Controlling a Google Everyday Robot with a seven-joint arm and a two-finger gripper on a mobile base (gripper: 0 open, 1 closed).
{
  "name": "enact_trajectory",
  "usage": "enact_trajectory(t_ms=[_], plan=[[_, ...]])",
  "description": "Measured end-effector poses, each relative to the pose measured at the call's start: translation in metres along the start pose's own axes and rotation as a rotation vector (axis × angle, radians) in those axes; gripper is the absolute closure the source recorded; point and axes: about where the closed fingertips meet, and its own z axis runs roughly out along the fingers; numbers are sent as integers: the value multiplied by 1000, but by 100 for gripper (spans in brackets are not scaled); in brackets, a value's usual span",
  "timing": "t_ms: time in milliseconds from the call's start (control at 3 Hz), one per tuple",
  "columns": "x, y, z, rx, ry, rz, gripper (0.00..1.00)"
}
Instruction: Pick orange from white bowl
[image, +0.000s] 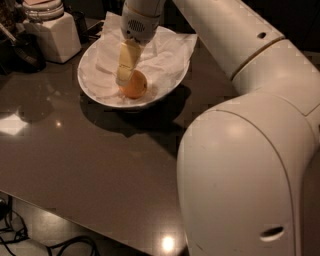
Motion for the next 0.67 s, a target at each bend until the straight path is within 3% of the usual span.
enact_trajectory(t_ms=[667], plan=[[11, -10, 24, -41, 19, 62, 16]])
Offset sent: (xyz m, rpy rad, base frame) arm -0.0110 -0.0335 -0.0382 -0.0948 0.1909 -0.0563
